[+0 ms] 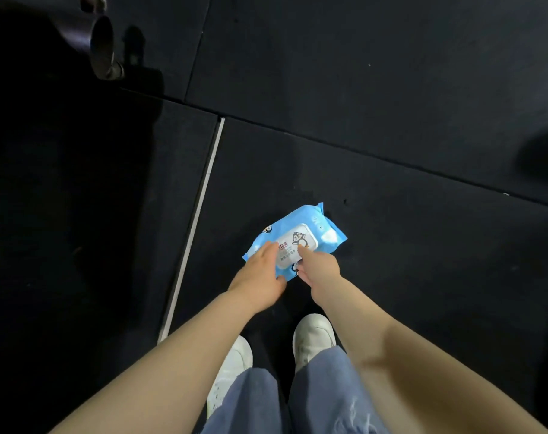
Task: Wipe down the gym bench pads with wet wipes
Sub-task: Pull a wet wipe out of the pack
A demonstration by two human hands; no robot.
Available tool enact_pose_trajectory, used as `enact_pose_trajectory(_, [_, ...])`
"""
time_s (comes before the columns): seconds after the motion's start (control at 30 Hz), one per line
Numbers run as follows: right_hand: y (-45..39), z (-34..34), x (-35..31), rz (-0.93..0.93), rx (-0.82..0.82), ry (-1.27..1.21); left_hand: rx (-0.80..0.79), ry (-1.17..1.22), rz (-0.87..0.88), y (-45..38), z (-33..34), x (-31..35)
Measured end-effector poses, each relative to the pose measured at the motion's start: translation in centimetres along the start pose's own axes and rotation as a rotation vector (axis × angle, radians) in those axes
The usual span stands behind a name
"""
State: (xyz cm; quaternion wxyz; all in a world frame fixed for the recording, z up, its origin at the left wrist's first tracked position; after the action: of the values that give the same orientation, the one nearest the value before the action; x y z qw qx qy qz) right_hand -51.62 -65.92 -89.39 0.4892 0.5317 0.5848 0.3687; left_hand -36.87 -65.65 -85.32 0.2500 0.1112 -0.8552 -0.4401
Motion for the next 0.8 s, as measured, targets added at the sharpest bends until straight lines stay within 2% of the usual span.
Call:
enact_pose_trajectory(0.17, [-1.4,0.0,-0.8,-0.082,0.059,0.118,-0.024,0.131,-0.097,-2.1,0.3,-0.3])
enact_pose_trajectory(0.37, [0.5,-2.0,-0.7,-0.137,-0.038,-0.068,0.001,0.149,-0.113,-1.7,-0.8,0.8])
enact_pose_trajectory(0.57, [7.7,-3.8,-3.0,-0.189,-0.12,-0.109,0.126,0.042,-0.08,4.3,-4.8,4.0])
enact_pose_trajectory(0.7, [15.1,-5.0,-6.6,-0.256,-0.123,-0.1,0.317,-0.048,-0.075,9.9,-11.3,7.5])
enact_pose_trajectory(0.8, [20.7,-5.5,-9.5,-0.336,-0.124,-0.037,0.348,-0.048,-0.072,13.3,-15.5,9.3])
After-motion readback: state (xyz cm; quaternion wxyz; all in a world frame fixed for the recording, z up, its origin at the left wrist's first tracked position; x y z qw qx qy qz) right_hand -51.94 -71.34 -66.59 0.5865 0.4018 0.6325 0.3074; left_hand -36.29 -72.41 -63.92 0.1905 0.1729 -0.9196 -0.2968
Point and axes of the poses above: each hand's wrist, its own y-axis away from the middle knuckle, its own z-axis out of the palm, x = y × z, the point moved 10 cm from there along -y, towards the middle knuckle, and after that the axes turned 11 degrees about -y, right-handed, at the moved point
